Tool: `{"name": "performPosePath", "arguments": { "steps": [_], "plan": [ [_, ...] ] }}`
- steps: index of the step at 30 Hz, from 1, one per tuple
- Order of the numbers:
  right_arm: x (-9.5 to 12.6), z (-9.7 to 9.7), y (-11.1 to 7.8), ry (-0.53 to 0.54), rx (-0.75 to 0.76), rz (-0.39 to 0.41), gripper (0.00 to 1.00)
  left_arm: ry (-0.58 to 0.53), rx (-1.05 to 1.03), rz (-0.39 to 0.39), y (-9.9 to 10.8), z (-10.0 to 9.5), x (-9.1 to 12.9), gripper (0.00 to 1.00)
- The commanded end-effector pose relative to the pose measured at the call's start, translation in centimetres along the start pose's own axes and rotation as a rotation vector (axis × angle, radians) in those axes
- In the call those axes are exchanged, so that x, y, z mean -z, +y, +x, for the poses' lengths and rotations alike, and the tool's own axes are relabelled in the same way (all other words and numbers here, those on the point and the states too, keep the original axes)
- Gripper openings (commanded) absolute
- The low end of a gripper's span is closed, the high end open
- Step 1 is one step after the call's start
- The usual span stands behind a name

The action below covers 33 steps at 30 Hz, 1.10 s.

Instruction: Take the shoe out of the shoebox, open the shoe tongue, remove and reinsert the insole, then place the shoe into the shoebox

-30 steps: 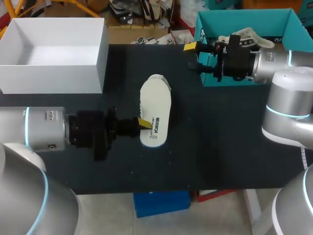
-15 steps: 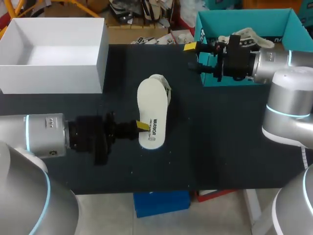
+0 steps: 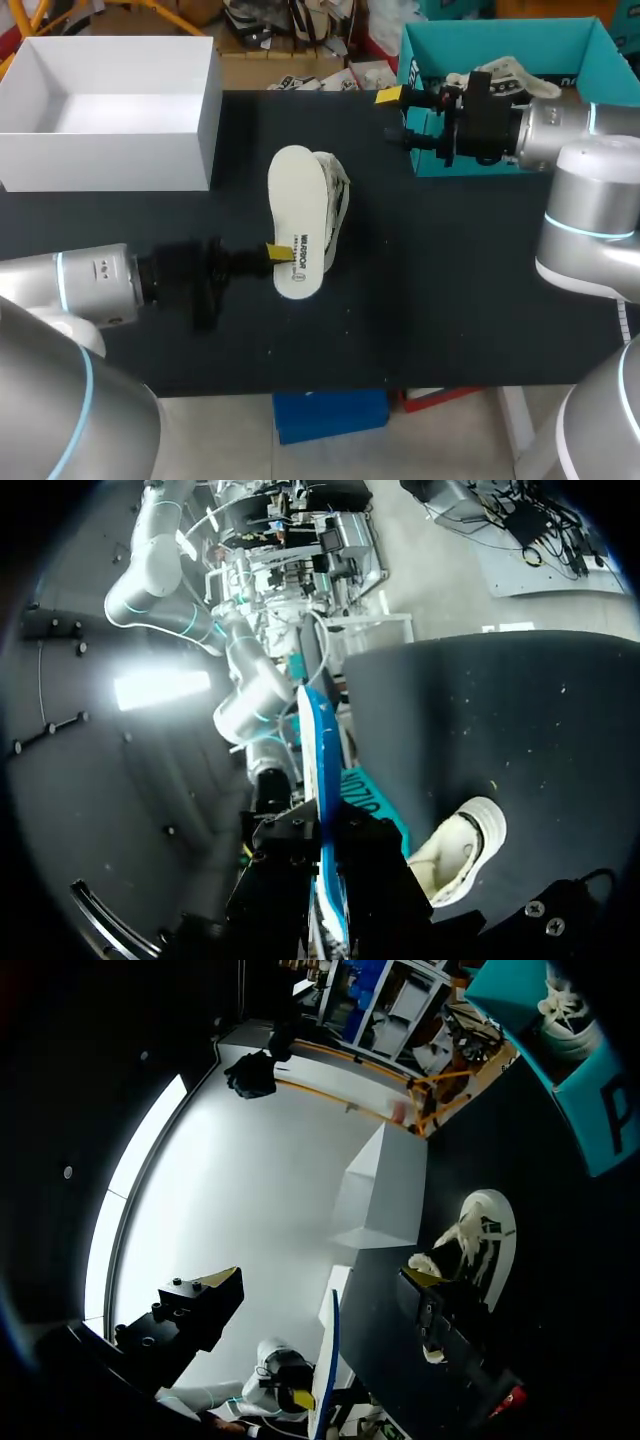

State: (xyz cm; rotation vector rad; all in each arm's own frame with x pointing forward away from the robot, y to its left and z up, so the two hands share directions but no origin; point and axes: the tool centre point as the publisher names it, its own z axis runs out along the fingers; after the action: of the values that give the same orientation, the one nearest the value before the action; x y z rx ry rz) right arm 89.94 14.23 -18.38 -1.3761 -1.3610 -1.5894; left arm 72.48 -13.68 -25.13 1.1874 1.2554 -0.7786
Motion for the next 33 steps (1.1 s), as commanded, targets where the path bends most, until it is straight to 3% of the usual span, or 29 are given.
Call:
{"name": "performPosePath", "arguments": {
  "steps": [1, 13, 29, 33],
  "plan": [
    [-0.1, 0.0, -0.1, -0.003, -0.001, -0.003, 1.0, -0.008, -0.022, 0.009, 2.2, 0.9, -2.6, 0.0],
    [-0.1, 0.0, -0.1, -0.003, -0.001, -0.003, 1.0, -0.011, -0.018, -0.037, 6.1, 1.3, -4.8, 0.0],
    [-0.1, 0.0, -0.1, -0.003, -0.001, -0.003, 1.0, -0.015, -0.018, -0.041, 6.3, 1.2, -4.8, 0.0],
    [-0.8, -0.8, -0.1, 0.04, -0.011, 0.083, 1.0, -0.015, -0.018, -0.041, 6.3, 1.2, -4.8, 0.0]
  ]
}}
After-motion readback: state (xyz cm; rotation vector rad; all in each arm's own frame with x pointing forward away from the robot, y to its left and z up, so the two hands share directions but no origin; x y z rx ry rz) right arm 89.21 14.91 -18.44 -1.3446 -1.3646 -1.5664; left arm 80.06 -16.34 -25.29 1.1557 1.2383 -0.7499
